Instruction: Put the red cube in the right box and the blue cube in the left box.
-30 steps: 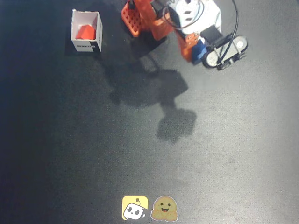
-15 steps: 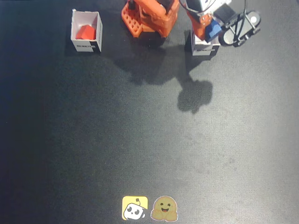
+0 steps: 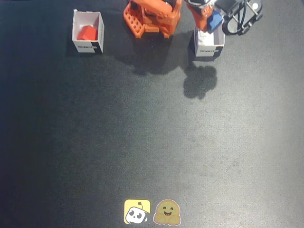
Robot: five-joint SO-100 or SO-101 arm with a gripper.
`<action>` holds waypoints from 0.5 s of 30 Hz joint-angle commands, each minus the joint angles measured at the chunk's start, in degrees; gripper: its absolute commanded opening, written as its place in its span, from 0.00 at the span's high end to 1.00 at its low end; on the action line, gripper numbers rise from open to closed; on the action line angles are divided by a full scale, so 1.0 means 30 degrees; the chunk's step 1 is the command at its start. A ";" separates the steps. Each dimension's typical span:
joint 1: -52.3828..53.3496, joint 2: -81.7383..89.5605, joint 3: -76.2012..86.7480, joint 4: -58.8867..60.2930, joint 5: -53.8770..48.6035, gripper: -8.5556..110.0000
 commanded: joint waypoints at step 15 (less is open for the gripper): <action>-0.0645 0.0234 0.0381 -0.1318 0.0088 0.80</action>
